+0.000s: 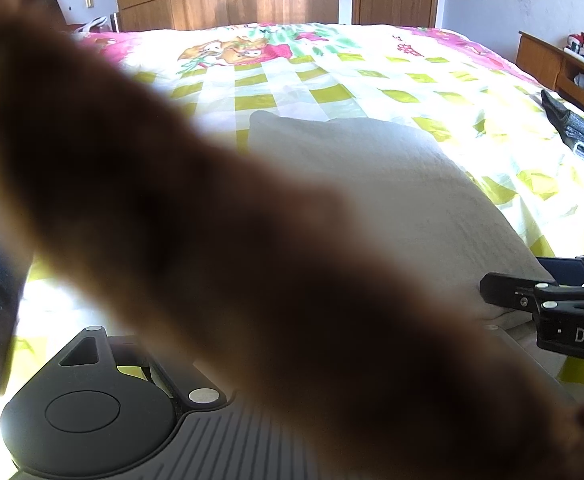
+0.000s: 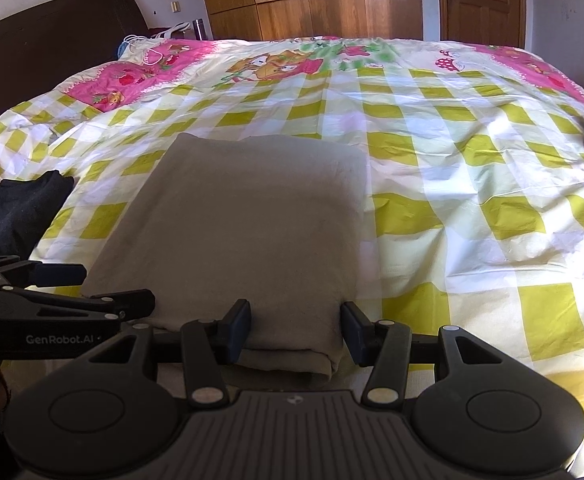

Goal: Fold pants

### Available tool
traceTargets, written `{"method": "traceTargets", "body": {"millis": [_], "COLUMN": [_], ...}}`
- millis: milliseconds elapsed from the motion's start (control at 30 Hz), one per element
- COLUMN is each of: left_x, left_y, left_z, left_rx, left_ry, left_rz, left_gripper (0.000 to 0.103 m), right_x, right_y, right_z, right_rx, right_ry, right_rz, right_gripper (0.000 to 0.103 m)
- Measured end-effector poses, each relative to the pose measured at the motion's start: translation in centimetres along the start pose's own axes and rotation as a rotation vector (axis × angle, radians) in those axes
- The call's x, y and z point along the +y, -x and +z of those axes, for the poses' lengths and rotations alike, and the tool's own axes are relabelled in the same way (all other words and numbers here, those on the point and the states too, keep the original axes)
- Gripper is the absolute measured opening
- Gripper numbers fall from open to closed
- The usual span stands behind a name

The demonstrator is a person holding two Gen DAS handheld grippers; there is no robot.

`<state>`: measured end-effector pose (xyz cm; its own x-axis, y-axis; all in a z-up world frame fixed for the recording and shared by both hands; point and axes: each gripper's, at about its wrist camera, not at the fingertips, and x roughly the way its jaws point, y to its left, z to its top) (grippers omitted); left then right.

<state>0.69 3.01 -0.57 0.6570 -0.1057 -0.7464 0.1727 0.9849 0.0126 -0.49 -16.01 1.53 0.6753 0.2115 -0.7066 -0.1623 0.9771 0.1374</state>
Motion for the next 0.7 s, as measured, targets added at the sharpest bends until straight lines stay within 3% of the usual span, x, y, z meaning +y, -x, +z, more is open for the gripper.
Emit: {"method": "traceTargets", "body": {"millis": [433,700], "left_x": [0.4,-0.7], "left_y": [0.4,0.5], "left_z": [-0.1,-0.4], "left_rx": [0.004,0.001], "left_ry": [0.051,0.002], "left_rz": [-0.032,-0.024], "left_gripper": [0.086,0.086], "right_x": [0.4,0.5], "right_y": [0.9,1.6], "right_z": [-0.3,-0.3], "right_rx": [-0.021,-0.065], "right_ry": [0.011,0.016], "right_rz": [0.009,0.011], "right_gripper": [0.062,0.062]}}
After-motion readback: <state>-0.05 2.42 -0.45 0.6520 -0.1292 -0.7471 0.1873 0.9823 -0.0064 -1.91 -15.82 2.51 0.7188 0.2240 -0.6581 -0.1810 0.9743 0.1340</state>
